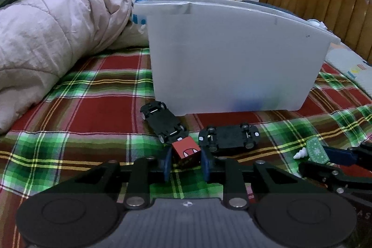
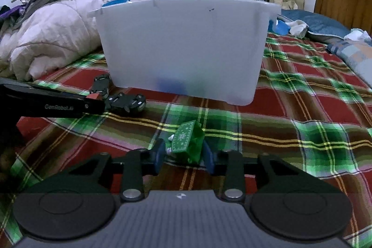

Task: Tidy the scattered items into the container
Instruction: 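Grasp the small red block with left tool while right tool grasps green car, then drop red block into the bin with left tool while right tool releases green car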

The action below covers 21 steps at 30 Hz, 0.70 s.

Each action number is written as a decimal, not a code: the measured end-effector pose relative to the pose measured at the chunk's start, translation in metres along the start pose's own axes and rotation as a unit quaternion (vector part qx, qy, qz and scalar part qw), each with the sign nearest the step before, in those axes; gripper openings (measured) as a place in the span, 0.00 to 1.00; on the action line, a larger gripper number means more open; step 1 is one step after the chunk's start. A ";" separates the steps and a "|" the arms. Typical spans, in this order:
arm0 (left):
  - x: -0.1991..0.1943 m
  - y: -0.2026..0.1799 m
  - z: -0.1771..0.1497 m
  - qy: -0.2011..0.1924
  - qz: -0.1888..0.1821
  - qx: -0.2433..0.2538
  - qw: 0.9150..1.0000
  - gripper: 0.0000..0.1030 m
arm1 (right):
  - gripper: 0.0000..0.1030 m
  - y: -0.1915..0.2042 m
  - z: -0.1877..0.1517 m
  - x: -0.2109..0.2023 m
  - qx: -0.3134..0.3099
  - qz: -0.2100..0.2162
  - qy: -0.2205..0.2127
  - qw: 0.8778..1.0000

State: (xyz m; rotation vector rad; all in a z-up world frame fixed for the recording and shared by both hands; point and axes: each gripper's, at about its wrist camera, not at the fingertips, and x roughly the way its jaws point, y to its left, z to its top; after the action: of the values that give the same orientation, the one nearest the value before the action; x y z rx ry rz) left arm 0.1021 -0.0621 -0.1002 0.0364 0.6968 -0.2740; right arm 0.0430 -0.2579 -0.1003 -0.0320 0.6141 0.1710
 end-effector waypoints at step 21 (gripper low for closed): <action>-0.093 0.008 0.076 -0.089 -0.024 -0.009 0.996 0.29 | 0.37 -0.015 0.073 -0.081 -0.013 -0.002 -0.121 0.993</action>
State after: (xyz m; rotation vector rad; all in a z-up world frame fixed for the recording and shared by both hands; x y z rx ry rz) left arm 0.0841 -0.0416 0.0166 -0.0216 0.5227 -0.3132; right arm 0.0223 -0.2793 0.0053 -0.0376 0.3705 0.1766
